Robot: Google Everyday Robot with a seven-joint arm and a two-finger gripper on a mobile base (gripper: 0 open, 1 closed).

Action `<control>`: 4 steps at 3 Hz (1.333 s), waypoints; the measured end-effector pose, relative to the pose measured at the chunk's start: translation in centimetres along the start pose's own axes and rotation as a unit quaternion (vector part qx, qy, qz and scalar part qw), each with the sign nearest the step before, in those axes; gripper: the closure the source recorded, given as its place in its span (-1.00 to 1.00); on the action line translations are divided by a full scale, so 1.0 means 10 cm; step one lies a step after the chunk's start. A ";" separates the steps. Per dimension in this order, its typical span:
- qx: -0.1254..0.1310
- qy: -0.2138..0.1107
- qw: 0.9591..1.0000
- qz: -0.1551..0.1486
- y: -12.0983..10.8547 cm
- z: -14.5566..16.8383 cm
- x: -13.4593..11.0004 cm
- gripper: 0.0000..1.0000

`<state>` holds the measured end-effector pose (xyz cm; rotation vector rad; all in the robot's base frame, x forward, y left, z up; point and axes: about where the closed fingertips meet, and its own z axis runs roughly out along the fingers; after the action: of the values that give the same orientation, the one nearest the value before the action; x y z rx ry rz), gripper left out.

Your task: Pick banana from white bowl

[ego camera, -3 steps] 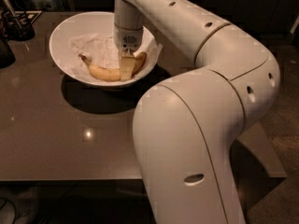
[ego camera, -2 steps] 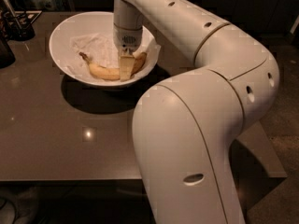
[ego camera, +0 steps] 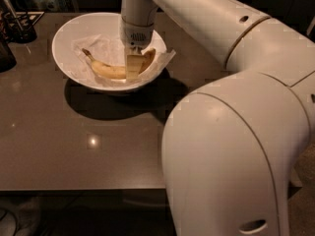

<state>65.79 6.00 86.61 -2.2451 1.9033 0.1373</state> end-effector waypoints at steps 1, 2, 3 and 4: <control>0.009 -0.004 1.000 -0.004 0.04 -0.10 -0.01 1.00; 0.024 -0.016 1.000 -0.012 0.18 -0.26 -0.03 1.00; 0.050 -0.029 0.998 -0.011 0.44 -0.50 -0.03 1.00; 0.073 -0.035 0.997 -0.009 0.78 -0.72 -0.03 1.00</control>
Offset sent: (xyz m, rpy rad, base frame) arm -0.0444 -0.0159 0.0492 0.0656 -0.0775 0.0326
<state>57.67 3.54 93.00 -2.1328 1.7964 0.0701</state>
